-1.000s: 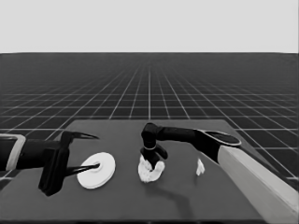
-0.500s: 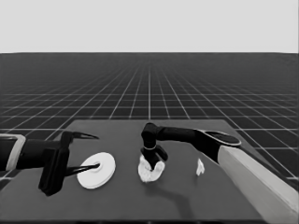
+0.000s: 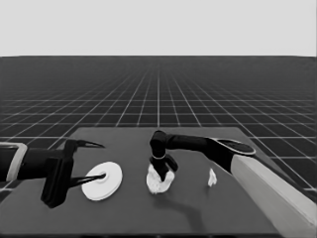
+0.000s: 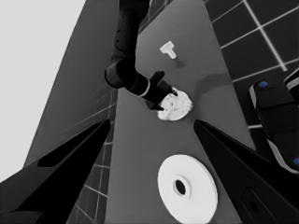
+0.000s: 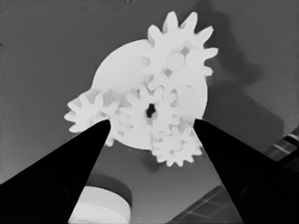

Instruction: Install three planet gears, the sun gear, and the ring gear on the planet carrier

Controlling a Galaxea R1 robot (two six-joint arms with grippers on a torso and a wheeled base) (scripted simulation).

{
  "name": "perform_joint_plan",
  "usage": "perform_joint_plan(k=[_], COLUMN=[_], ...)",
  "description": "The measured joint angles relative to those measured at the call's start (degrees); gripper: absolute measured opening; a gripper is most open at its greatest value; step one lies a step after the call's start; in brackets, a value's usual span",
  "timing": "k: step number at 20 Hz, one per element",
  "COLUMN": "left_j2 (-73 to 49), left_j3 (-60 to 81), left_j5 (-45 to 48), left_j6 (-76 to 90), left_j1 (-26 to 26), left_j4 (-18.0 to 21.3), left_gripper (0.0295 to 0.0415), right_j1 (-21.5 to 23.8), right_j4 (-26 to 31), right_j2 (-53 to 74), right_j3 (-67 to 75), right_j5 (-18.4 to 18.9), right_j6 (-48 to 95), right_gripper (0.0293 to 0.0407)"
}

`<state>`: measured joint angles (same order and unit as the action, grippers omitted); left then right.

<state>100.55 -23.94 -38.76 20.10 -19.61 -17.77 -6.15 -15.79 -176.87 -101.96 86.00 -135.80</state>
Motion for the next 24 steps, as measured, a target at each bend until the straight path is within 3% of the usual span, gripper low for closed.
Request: perform_joint_plan(k=[2,3,4,6,12,13,14,15,17,22,23,24], left_j2=[0.0,0.0,0.0,0.0,0.0,0.0,0.0,0.0,0.0,0.0,5.8,16.1], left_j3=[0.0,0.0,0.0,0.0,0.0,0.0,0.0,0.0,0.0,0.0,-5.2,-13.3], left_j5=[0.0,0.0,0.0,0.0,0.0,0.0,0.0,0.0,0.0,0.0,-21.7,-43.6], left_j6=[0.0,0.0,0.0,0.0,0.0,0.0,0.0,0.0,0.0,0.0,-27.8,-55.2], left_j1=[0.0,0.0,0.0,0.0,0.0,0.0,0.0,0.0,0.0,0.0,10.3,13.3], left_j4=[0.0,0.0,0.0,0.0,0.0,0.0,0.0,0.0,0.0,0.0,-26.4,-21.7], left_gripper=[0.0385,0.0385,0.0385,0.0385,0.0385,0.0385,0.0385,0.0385,0.0385,0.0385,0.0395,0.0409], right_j1=[0.0,2.8,5.0,6.9,7.8,0.7,-6.1,-9.7,-12.8,-14.1,-14.1,-14.1], right_j4=[0.0,2.5,4.0,5.7,6.6,-5.9,-13.4,-17.8,-22.0,-24.0,-24.1,-24.1], right_j2=[0.0,0.5,0.7,0.8,1.0,16.8,41.1,56.2,69.5,75.7,75.8,75.9], right_j3=[0.0,2.2,3.3,3.9,4.1,30.3,50.6,62.5,73.8,79.4,79.6,79.7], right_j5=[0.0,1.5,2.1,2.3,2.2,-6.3,-11.2,-14.1,-16.9,-18.3,-18.3,-18.3], right_j6=[0.0,22.5,36.7,50.2,57.1,81.0,96.1,105.0,113.3,117.4,117.5,117.6], right_gripper=[0.0385,0.0393,0.0391,0.0386,0.0385,0.0405,0.0395,0.0389,0.0385,0.0385,0.0385,0.0385])
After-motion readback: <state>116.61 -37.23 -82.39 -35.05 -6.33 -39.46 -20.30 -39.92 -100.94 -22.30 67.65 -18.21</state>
